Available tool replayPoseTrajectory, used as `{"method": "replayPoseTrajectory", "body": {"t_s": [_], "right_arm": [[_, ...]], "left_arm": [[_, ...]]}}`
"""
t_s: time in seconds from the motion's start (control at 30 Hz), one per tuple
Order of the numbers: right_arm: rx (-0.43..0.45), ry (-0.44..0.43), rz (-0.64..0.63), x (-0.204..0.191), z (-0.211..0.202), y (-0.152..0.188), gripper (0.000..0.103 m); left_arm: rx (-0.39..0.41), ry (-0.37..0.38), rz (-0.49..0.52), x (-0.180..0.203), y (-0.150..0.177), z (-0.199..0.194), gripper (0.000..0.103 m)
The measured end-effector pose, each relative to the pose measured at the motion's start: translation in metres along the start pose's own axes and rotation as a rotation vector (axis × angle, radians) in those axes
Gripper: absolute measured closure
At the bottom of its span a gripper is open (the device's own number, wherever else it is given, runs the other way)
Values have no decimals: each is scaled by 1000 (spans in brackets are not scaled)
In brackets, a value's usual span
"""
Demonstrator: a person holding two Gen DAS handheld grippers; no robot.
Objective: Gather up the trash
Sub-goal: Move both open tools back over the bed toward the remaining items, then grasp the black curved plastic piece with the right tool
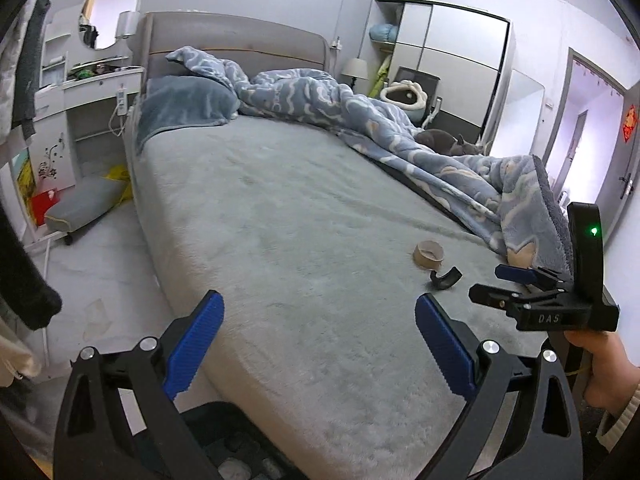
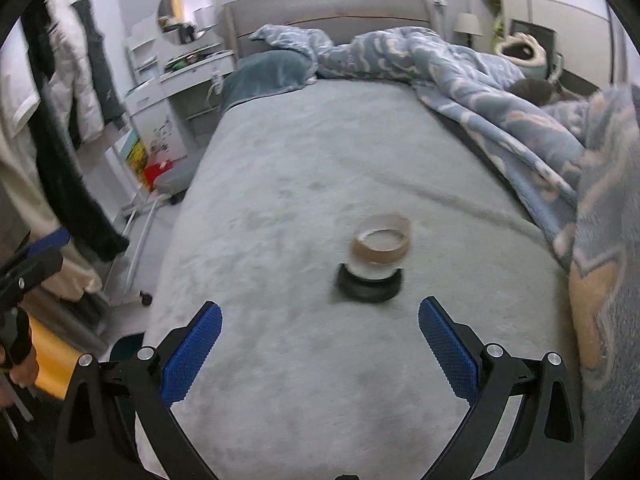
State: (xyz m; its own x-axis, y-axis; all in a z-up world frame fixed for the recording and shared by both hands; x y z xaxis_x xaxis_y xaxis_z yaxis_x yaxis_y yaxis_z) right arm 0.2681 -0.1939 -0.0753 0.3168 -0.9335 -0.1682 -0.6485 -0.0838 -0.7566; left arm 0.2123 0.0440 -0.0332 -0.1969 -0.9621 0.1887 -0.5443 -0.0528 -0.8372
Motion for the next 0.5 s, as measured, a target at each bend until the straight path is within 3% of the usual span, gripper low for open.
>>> {"method": "replayPoseTrajectory", "body": {"t_s": [0.27,0.5], "right_arm": [[-35,45,-6,23,17,4,3],[-62,23,17,28,36,3,3]], "left_arm": [[-14,41,37,19,-9,34,5],[-23,71,41,30,-17,58,5]]}}
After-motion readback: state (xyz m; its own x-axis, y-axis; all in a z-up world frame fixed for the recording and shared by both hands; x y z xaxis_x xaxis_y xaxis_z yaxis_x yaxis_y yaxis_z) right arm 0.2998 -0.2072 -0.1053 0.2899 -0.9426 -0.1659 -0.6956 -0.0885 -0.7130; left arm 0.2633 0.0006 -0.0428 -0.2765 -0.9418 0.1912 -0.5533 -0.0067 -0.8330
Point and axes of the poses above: each gripper's, at about its wrist camera, not at the fingertips, and z roughly the way its jaws point, x to its right, y to its underside, the point moved 5 cm from there along z, roughly the way its jaws point, and after that the axes turned 3 degrees about x, right-handed, at the moved point
